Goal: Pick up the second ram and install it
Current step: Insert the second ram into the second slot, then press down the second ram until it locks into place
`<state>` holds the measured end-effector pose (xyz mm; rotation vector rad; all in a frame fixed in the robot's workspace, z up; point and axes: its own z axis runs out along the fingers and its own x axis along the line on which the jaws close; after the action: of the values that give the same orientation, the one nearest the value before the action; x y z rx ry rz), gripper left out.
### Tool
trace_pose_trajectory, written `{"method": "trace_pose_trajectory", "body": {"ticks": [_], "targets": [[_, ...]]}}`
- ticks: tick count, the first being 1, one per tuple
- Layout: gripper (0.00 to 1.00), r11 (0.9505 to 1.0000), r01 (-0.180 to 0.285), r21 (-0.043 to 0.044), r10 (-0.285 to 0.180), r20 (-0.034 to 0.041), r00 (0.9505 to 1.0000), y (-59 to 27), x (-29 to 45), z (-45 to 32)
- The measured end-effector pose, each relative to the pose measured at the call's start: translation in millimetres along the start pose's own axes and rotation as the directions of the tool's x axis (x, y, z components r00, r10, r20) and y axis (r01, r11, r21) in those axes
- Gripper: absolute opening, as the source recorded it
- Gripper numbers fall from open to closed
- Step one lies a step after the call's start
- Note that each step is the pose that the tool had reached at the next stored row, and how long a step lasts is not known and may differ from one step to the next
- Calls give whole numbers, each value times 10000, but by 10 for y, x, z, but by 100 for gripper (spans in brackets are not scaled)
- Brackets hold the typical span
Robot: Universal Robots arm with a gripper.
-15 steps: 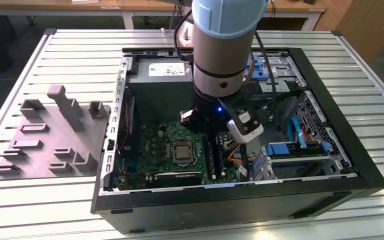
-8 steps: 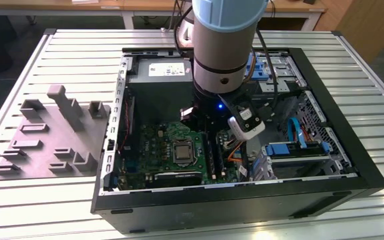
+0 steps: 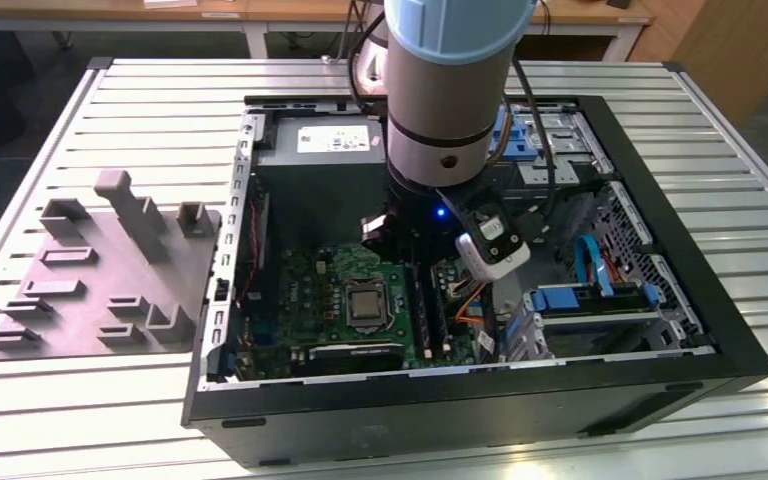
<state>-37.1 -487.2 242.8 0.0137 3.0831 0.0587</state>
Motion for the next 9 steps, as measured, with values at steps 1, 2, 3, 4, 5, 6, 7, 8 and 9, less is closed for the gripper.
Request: {"method": "trace_pose_trajectory", "body": {"ticks": [1, 2, 3, 4, 5, 6, 7, 8, 9], "targets": [[10, 10000, 0, 0, 0, 0, 10000, 0, 0, 0], [10, 10000, -4, 2, 4, 0, 10000, 0, 0, 0], [10, 10000, -9, 3, 9, 0, 10000, 0, 0, 0], [10, 10000, -9, 4, 9, 0, 10000, 0, 0, 0], [10, 10000, -9, 3, 9, 0, 10000, 0, 0, 0], [10, 10000, -10, 3, 10, 0, 10000, 0, 0, 0], [10, 10000, -10, 3, 10, 0, 10000, 0, 0, 0], [10, 10000, -10, 3, 10, 1, 10000, 0, 0, 0], [10, 10000, -11, 3, 11, 0, 10000, 0, 0, 0]]}}
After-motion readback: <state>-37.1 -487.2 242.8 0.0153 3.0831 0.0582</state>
